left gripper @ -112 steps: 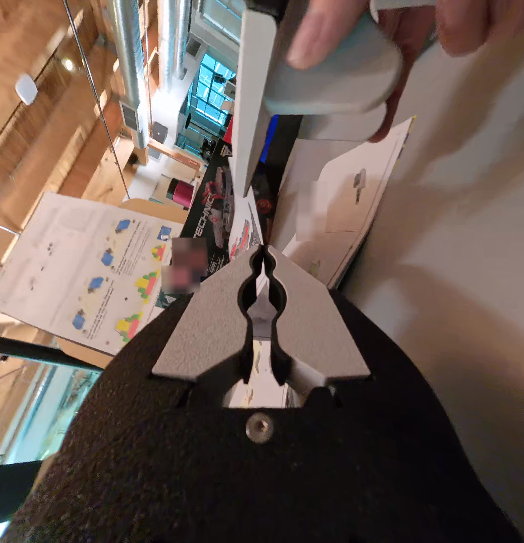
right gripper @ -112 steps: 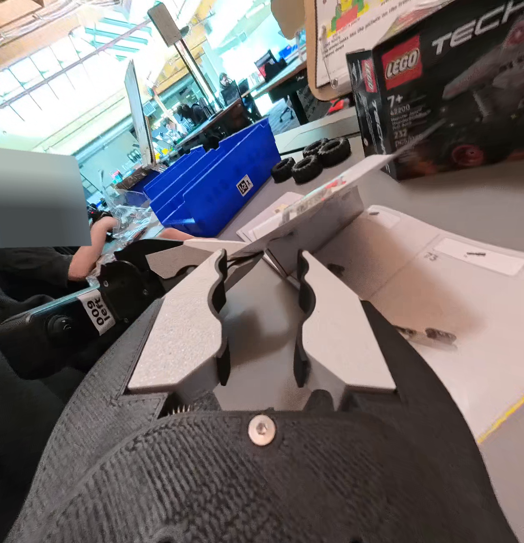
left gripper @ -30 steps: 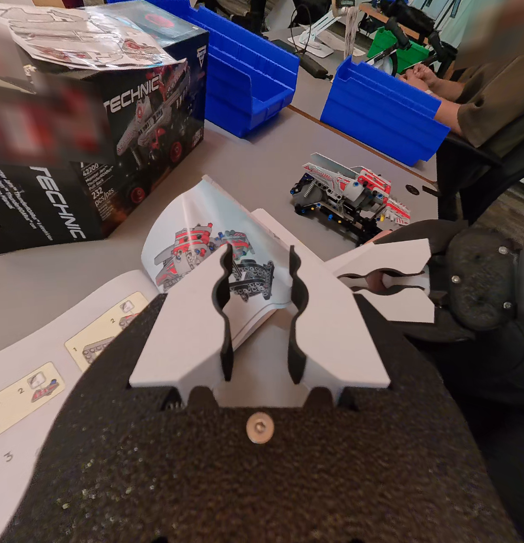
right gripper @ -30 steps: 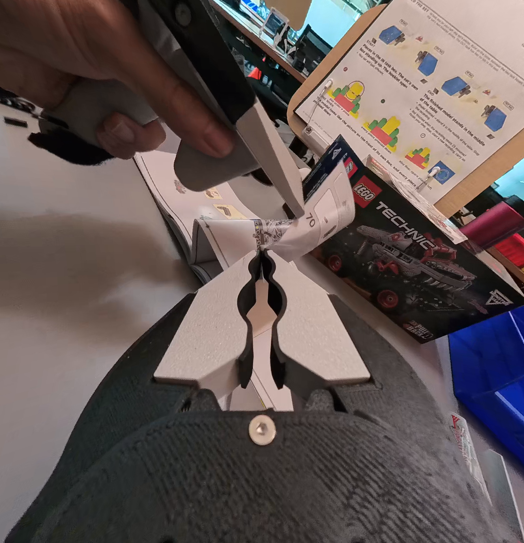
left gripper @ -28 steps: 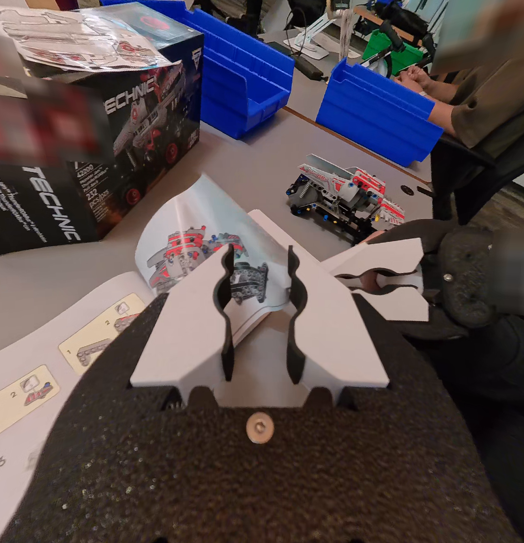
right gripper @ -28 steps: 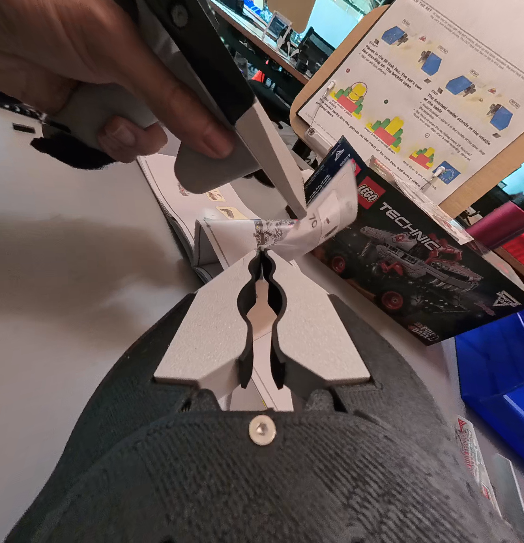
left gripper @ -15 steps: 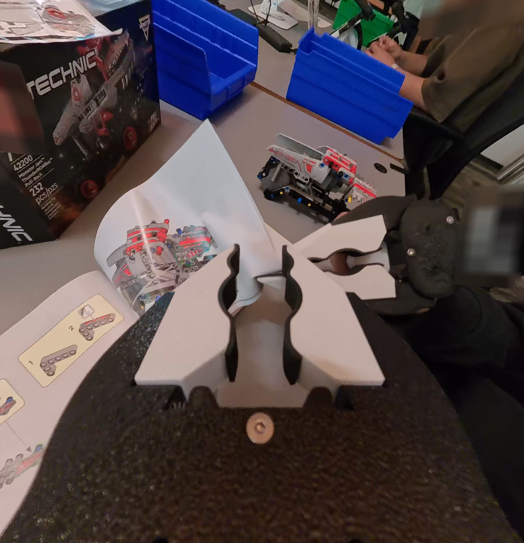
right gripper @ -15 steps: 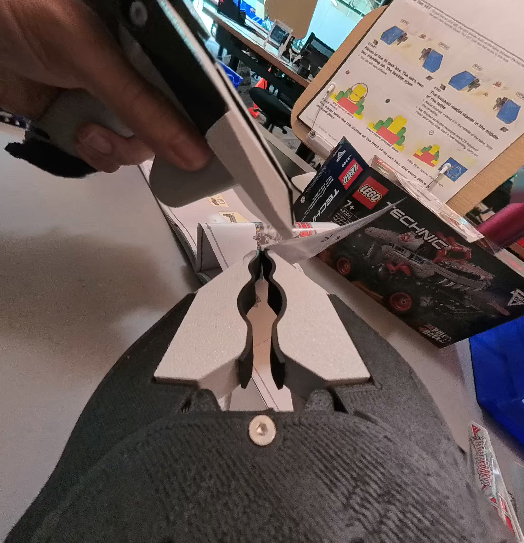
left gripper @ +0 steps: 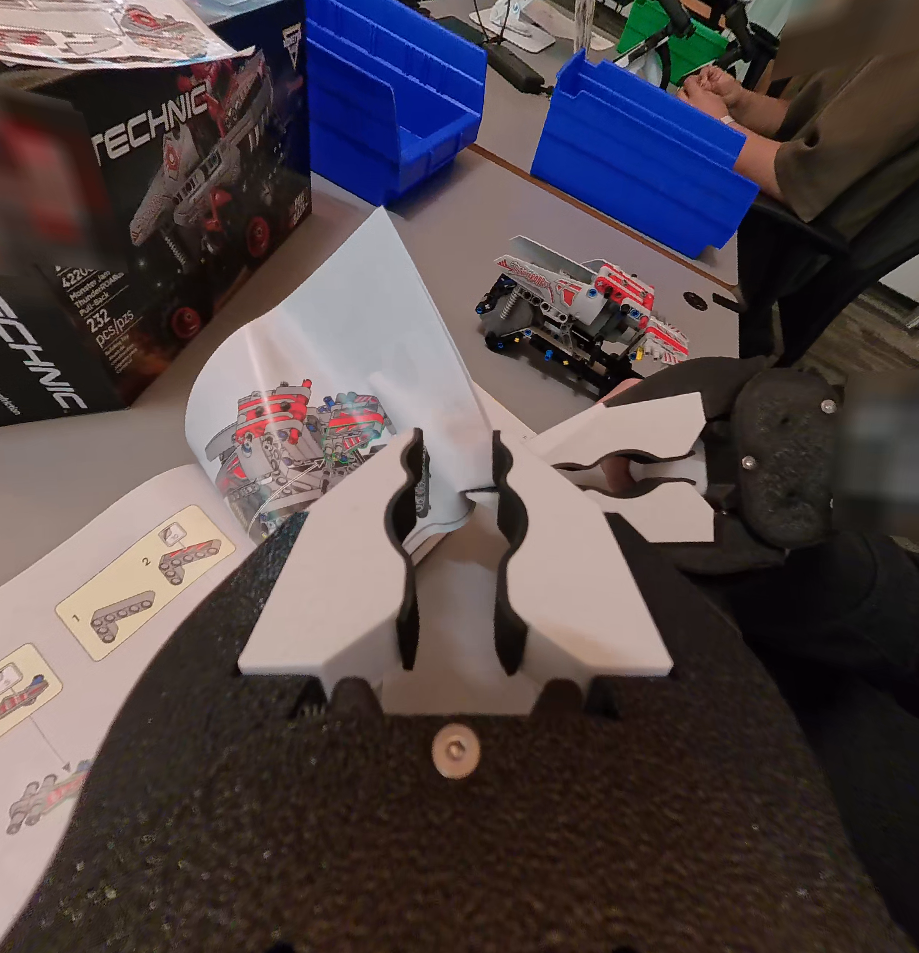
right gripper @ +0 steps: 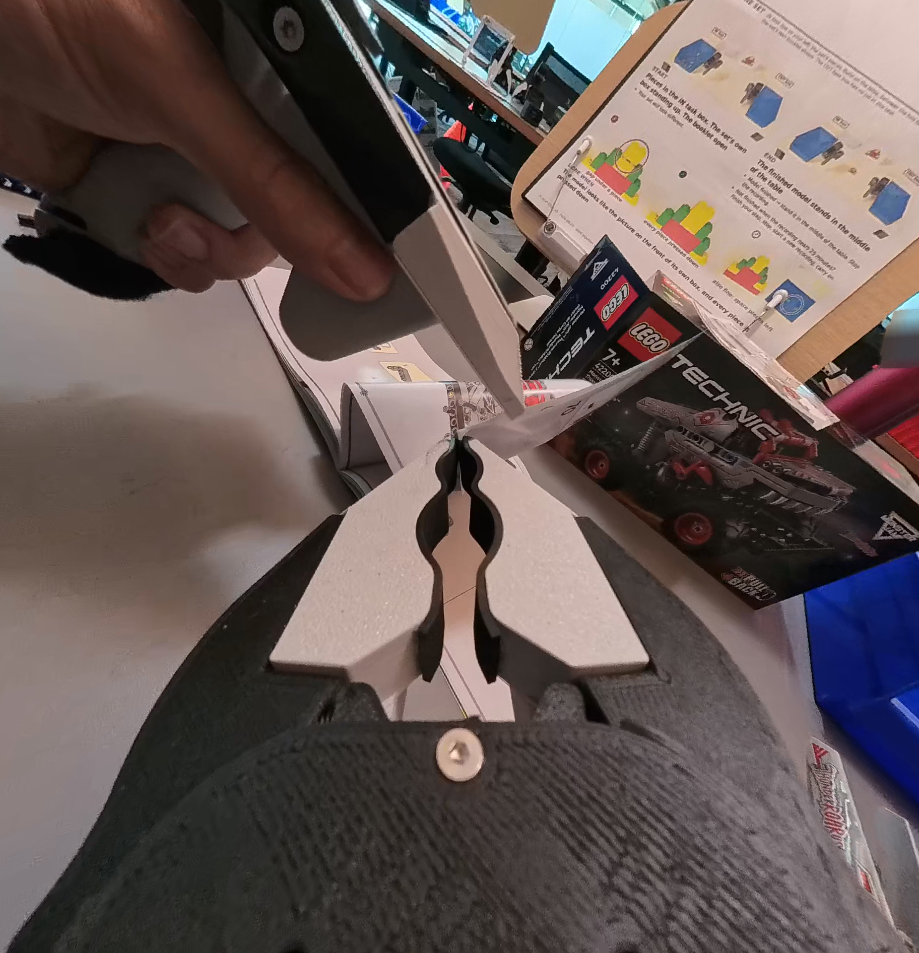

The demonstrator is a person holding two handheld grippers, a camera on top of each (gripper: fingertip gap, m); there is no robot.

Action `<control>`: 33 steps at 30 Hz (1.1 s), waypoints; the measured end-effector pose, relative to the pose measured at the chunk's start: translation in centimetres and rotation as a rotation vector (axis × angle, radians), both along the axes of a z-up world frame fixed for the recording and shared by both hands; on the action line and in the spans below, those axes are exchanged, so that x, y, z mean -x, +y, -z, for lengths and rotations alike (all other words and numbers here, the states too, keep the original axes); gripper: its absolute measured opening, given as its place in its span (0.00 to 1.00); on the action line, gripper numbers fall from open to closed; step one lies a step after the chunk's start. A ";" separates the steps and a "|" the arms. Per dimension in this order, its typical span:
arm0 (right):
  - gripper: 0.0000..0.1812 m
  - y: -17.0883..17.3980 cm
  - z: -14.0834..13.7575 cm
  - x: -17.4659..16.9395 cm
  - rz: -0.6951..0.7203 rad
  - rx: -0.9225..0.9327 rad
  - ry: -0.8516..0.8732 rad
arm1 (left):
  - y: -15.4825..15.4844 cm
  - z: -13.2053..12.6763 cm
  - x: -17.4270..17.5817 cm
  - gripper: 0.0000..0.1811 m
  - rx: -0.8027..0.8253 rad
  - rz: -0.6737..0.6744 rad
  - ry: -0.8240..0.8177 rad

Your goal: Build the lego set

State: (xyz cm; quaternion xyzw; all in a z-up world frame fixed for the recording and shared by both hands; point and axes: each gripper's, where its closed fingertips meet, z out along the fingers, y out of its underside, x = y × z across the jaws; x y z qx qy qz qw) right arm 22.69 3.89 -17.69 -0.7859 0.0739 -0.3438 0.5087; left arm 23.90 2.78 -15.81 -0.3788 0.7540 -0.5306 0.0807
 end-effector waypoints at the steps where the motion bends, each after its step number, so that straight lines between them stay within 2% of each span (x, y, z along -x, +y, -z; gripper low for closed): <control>1: 0.00 0.0 0.0 0.0 0.000 0.000 -0.004 | 0.0 0.0 0.0 0.13 0.010 -0.001 0.005; 7: 0.00 0.0 0.1 -0.1 0.008 0.010 -0.012 | 0.6 0.0 0.0 0.11 0.058 -0.034 0.023; 12: 0.00 0.1 -0.1 -0.1 0.007 0.010 -0.027 | 1.2 0.0 0.0 0.00 0.059 -0.066 0.018; 23: 0.00 0.2 1.3 0.0 -0.006 0.057 -0.002 | 1.2 1.7 -0.3 0.00 0.058 -0.048 0.070; 26: 0.18 -0.1 1.7 0.2 -0.012 0.074 0.027 | 1.6 2.4 -0.6 0.00 0.038 -0.056 0.067; 29: 0.30 -1.1 1.0 0.2 0.003 0.049 0.060 | 2.4 3.1 -0.9 0.00 -0.040 -0.061 0.026; 31: 0.32 -1.7 -0.1 0.5 -0.007 -0.018 0.108 | 2.6 3.4 -0.8 0.00 -0.104 -0.029 -0.009; 33: 0.30 -2.6 -1.3 0.1 0.027 -0.093 0.148 | 4.0 3.4 -1.4 0.00 -0.182 -0.055 -0.042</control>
